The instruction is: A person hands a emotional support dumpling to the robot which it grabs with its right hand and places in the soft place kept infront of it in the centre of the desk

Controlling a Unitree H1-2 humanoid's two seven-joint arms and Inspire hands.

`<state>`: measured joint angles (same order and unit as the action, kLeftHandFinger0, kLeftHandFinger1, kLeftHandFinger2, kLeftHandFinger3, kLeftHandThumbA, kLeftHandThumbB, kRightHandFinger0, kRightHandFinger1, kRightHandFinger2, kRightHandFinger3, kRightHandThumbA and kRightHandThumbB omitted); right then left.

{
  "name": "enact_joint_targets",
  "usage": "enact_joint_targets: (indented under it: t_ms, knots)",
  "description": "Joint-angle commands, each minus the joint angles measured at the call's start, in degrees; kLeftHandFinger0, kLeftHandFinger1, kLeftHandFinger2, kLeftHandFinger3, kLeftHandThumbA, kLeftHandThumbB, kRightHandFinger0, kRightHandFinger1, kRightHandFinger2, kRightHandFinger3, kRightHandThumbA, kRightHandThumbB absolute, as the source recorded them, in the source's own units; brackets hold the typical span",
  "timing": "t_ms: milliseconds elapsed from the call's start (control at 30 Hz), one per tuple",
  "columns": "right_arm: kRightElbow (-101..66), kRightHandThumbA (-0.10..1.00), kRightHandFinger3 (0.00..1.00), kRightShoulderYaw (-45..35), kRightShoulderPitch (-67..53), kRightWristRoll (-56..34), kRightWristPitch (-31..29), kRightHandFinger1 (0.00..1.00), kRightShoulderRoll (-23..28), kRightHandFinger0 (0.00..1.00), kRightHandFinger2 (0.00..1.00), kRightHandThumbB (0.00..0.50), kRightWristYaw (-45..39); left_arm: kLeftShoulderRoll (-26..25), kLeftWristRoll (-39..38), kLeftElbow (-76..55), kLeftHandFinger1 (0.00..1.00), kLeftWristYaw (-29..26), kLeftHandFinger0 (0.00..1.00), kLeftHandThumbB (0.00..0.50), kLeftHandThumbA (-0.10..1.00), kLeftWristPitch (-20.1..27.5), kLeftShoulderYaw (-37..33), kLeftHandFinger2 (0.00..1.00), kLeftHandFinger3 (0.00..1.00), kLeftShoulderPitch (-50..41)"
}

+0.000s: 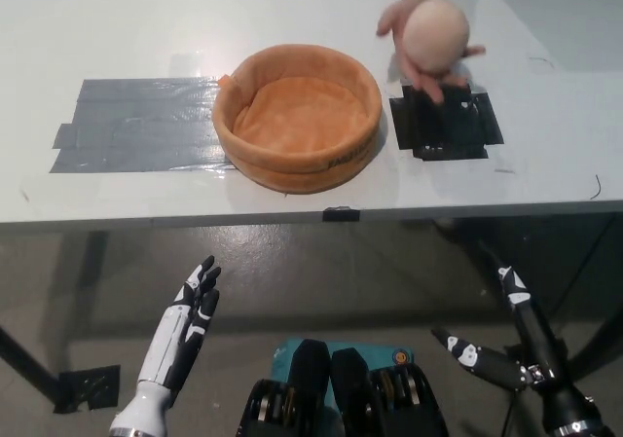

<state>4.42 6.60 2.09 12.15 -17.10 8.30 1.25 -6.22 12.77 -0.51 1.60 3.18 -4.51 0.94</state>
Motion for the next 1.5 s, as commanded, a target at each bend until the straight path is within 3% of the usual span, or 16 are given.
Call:
enact_joint_targets:
  t_ms: [0,67,267,333,367,433,533,700,1067,1300,1367,1467]
  knots:
    - [-5.04,0.80,1.00,-2.33,0.53,1.72,-4.93,1.00,0.01,1.00,1.00,0.252,2.90,0.06,0.53,-1.96,1.00,-0.96,1.00,0.026,1.00,2.70,-0.10,1.00,1.00,0.62]
    - [-10.26,0.85,1.00,-3.52,0.66,2.71,-2.03,1.00,-0.35,1.00,1.00,0.279,3.11,0.10,0.57,-1.98,1.00,-0.92,1.00,0.024,1.00,2.55,-0.10,1.00,1.00,0.65]
    - [-24.12,0.93,1.00,-6.28,4.30,10.07,8.72,1.00,-0.63,1.00,1.00,0.295,1.62,0.25,0.09,-1.94,1.00,-0.75,1.00,0.030,1.00,2.74,-0.02,1.00,1.00,0.63]
    - [-27.48,0.90,1.00,-7.00,9.88,10.33,14.99,1.00,0.54,1.00,1.00,0.316,-1.21,0.17,0.21,-2.14,1.00,-0.84,1.00,0.032,1.00,2.33,0.16,1.00,1.00,0.70]
    - [-27.51,0.90,1.00,-6.95,10.30,10.38,15.37,1.00,0.56,1.00,1.00,0.316,-1.36,0.15,0.21,-2.19,1.00,-0.90,1.00,0.032,1.00,2.31,0.26,1.00,1.00,0.74]
    - [-28.51,0.91,1.00,-7.30,17.25,12.52,23.70,1.00,1.50,1.00,1.00,0.315,-4.21,0.05,0.32,-2.06,1.00,-0.94,1.00,0.032,1.00,2.44,0.30,1.00,1.00,0.88]
    - [-24.64,0.93,1.00,-6.90,25.35,14.84,29.01,1.00,2.96,1.00,1.00,0.315,-5.82,0.01,0.53,-2.26,1.00,-0.95,1.00,0.033,1.00,2.22,0.27,1.00,1.00,0.88]
    - [-15.26,0.94,1.00,-5.57,34.76,14.92,30.38,1.00,5.71,1.00,1.00,0.308,-6.82,0.13,0.49,-2.24,1.00,-1.09,1.00,0.032,1.00,2.23,0.36,1.00,1.00,1.00]
    - [10.73,0.91,1.00,1.11,54.04,15.93,36.82,1.00,5.77,1.00,1.00,0.381,-9.27,0.19,0.75,-2.85,1.00,-0.88,1.00,0.038,1.00,1.46,0.21,1.00,1.00,1.36]
    - [27.04,0.89,1.00,2.92,60.18,13.99,33.36,1.00,5.06,1.00,1.00,0.357,-7.31,0.32,1.11,-3.90,1.00,-0.69,1.00,0.058,1.00,0.41,-0.01,1.00,1.00,1.19]
    - [30.99,0.84,1.00,2.61,61.00,13.38,32.84,1.00,4.32,1.00,1.00,0.338,-6.18,0.32,0.60,-3.53,1.00,-0.66,1.00,0.051,1.00,1.09,0.09,1.00,1.00,1.19]
    - [35.38,0.88,1.00,2.72,62.02,13.17,32.19,1.00,3.98,1.00,1.00,0.369,-5.53,0.20,0.88,-3.53,1.00,-0.55,1.00,0.056,1.00,0.90,-0.05,1.00,1.00,1.45]
